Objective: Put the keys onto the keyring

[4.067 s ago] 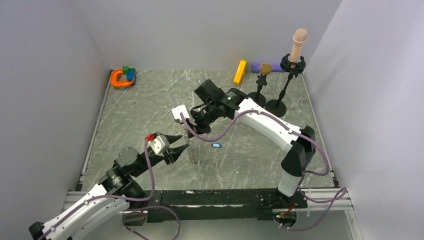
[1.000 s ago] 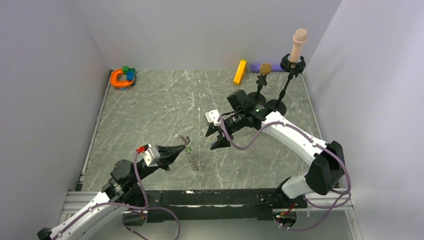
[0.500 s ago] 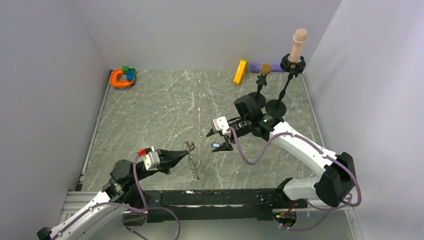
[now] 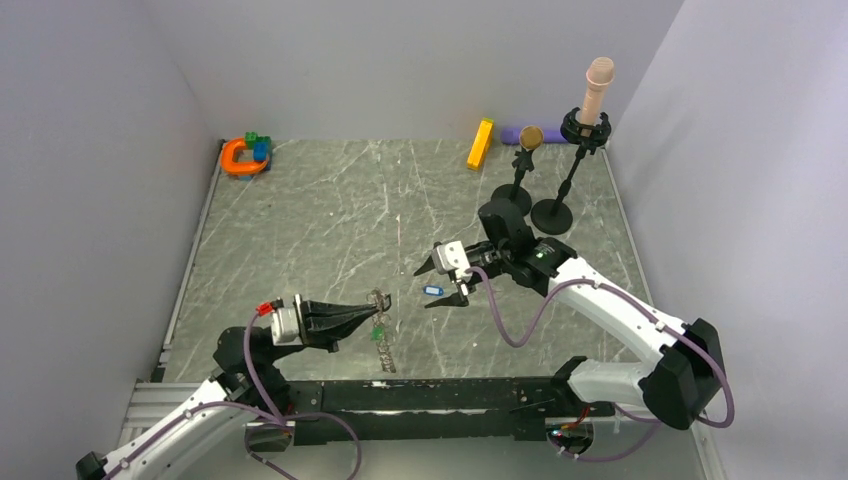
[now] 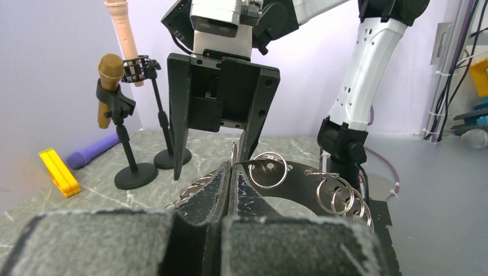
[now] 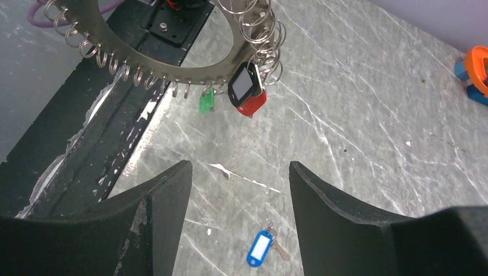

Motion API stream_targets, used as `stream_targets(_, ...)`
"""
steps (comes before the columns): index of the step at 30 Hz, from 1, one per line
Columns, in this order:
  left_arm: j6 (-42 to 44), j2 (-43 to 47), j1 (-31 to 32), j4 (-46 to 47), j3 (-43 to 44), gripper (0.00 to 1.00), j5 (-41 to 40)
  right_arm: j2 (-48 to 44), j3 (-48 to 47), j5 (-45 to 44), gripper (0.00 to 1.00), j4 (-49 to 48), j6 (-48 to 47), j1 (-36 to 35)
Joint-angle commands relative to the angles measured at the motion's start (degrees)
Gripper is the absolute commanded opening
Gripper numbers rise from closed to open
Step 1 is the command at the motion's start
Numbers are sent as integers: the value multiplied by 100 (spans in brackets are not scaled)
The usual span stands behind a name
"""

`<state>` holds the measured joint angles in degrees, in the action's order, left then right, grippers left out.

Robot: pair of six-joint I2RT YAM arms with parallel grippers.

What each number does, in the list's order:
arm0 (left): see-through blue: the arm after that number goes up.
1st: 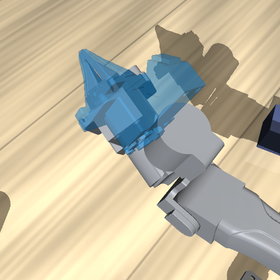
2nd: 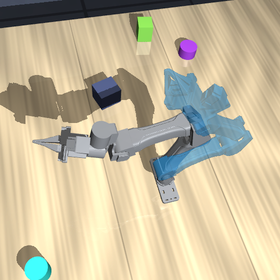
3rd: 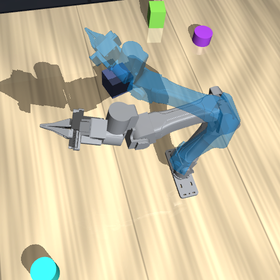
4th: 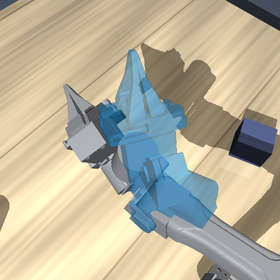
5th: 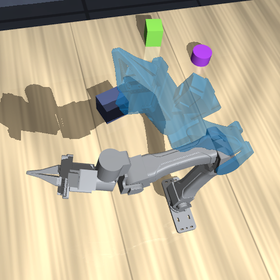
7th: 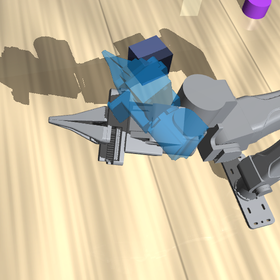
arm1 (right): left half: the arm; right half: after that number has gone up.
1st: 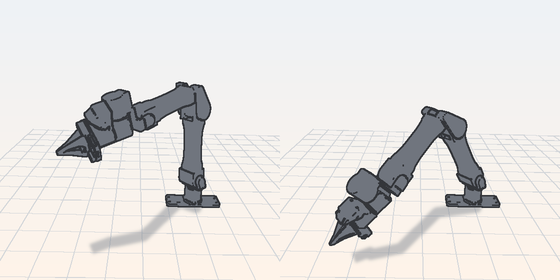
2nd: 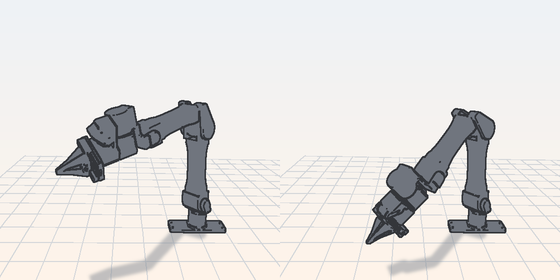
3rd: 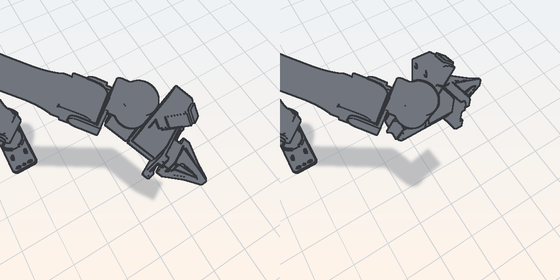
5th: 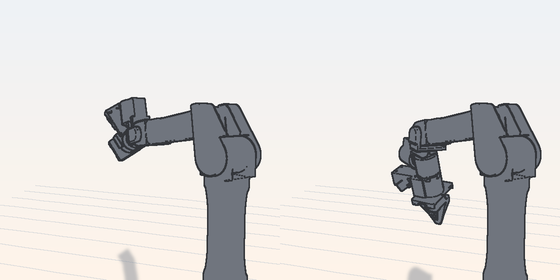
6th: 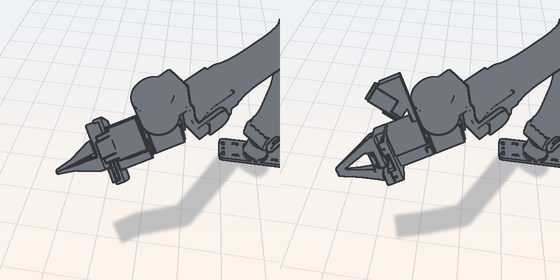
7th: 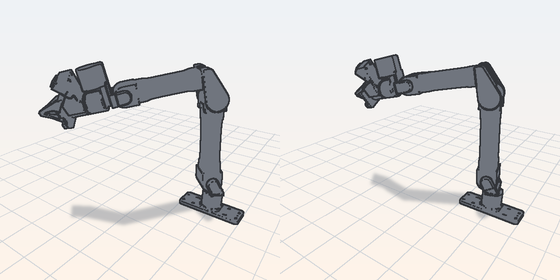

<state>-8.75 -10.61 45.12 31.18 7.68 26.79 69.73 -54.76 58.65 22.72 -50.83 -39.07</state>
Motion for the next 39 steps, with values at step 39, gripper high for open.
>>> stream_targets(39, 585, -1037, -995, -1010, 1408, 0, 2614, -877, 291, 761, 65, -1146, 312, -159)
